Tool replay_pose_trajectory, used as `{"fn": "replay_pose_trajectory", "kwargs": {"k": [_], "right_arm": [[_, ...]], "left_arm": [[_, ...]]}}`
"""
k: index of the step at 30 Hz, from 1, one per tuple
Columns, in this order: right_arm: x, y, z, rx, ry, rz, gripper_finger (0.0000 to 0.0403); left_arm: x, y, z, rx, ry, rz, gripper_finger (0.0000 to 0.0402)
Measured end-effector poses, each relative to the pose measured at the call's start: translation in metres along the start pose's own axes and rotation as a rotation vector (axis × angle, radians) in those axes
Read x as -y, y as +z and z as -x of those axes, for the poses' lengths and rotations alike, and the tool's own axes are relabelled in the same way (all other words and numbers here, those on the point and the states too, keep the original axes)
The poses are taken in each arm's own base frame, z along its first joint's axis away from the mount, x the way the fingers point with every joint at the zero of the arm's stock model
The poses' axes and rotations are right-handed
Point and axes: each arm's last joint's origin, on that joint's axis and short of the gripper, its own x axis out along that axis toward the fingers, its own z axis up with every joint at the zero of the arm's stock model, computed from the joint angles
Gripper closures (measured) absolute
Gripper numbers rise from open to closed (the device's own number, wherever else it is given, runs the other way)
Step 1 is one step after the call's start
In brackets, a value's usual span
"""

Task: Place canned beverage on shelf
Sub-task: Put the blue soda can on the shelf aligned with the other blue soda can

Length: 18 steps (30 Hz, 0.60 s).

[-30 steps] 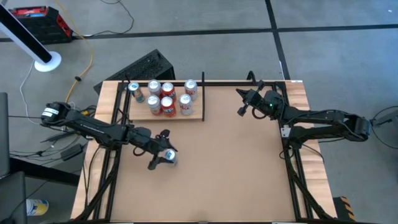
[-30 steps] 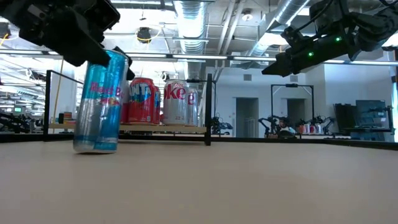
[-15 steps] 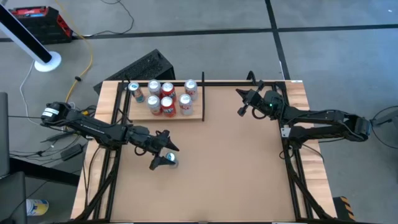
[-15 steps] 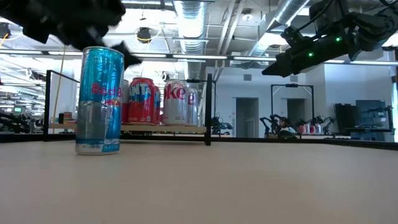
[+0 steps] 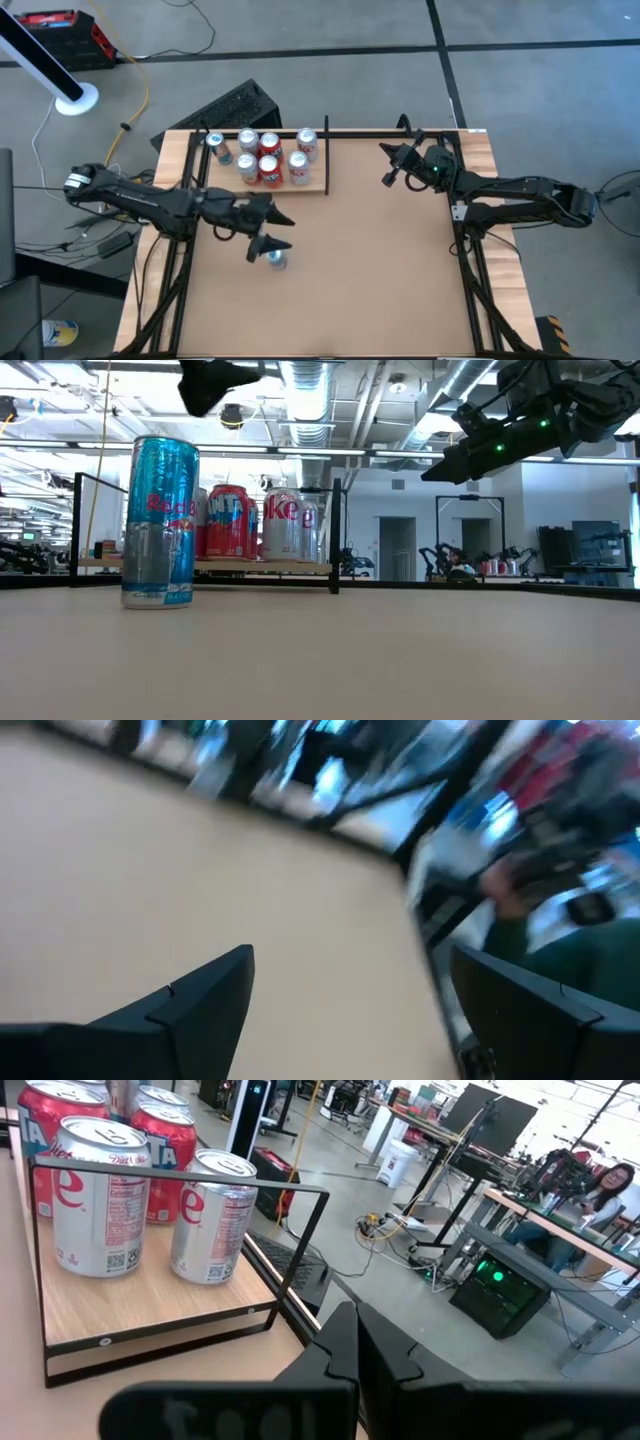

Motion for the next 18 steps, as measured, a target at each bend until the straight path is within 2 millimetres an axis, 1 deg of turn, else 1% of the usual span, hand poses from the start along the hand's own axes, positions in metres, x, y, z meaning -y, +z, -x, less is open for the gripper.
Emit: {"fn": "replay_pose_trajectory", "kwargs": {"k": [3, 5, 7, 10, 15, 18], "right_arm": [[0.0, 0.0, 0.0, 0.0, 0.0, 0.0, 0.0383], [0.0, 0.0, 0.0, 0.0, -0.001, 0.0, 0.0383], [0.0, 0.0, 0.0, 0.001, -0.001, 0.0, 0.0383], [0.0, 0.0, 0.0, 0.001, -0.001, -0.006, 0.0383], [-0.001, -0.001, 0.0, -0.007, 0.006, -0.013, 0.0383], [-0.001, -0.001, 0.0, -0.008, 0.006, -0.03, 0.0383]], "left_arm": [[0.009, 0.019, 0.003, -0.21, 0.168, 0.09, 0.0082], [0.013, 0.027, 0.004, -0.305, 0.291, 0.144, 0.0082], [0.019, 0.037, 0.005, -0.337, 0.363, 0.198, 0.0082], [0.026, 0.046, 0.001, -0.376, 0.408, 0.286, 0.0082], [0.028, 0.045, -0.018, -0.445, 0.444, 0.409, 0.0082], [0.024, 0.034, -0.035, -0.516, 0.478, 0.452, 0.0082]]}}
